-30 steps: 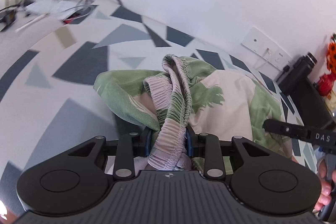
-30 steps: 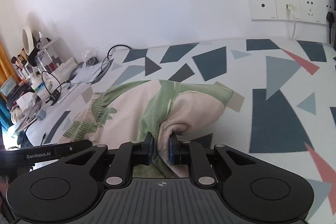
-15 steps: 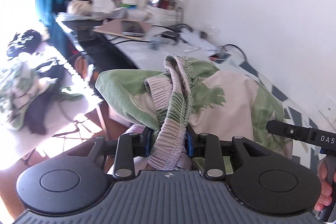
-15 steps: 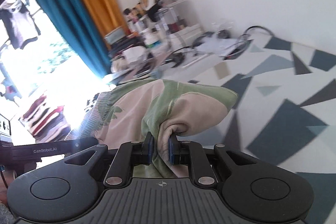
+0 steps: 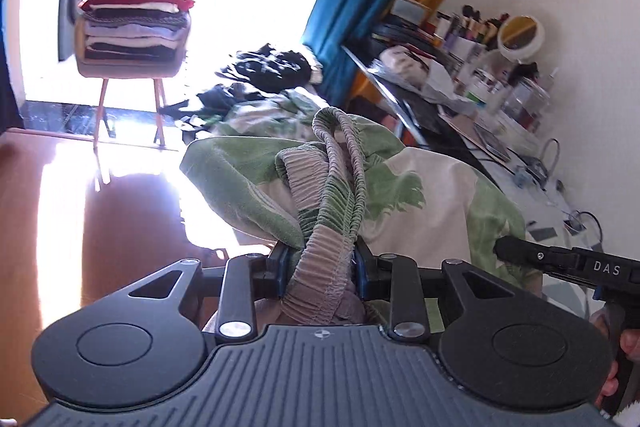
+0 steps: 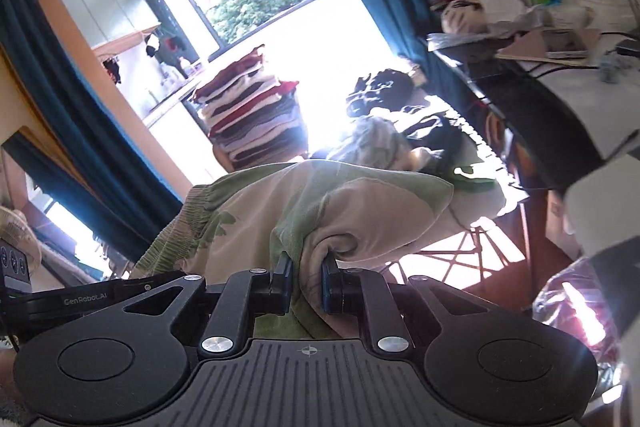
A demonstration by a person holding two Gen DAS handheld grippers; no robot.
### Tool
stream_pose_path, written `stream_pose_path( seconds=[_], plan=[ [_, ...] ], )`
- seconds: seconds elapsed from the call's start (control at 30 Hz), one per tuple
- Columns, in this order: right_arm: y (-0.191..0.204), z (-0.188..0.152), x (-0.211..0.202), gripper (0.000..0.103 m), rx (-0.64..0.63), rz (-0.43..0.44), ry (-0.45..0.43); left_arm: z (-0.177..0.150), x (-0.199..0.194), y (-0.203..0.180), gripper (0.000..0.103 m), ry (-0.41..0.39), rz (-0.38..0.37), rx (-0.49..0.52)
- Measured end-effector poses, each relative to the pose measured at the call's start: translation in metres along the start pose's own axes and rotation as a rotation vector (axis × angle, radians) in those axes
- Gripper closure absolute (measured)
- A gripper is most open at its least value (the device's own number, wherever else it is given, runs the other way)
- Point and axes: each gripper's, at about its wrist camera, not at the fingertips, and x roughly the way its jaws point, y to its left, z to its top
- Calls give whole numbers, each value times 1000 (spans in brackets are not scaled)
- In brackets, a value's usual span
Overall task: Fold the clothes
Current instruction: 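Lift and carry the clothes bundle with both grippers toward the chair clothes stack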
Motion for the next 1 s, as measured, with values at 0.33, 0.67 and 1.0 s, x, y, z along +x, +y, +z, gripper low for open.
stream_pose_path(
  seconds=[0.33, 0.67, 1.0],
  plan=[
    [164, -41, 156, 90, -52, 107, 100, 76, 2, 180, 72, -7, 165, -92],
    [194, 13, 306, 90, -106, 126, 172, 143, 80, 292, 72, 14, 191, -199],
    [198, 171, 451, 92, -127, 181, 75, 324, 174, 369, 72, -84, 184, -144]
  ],
)
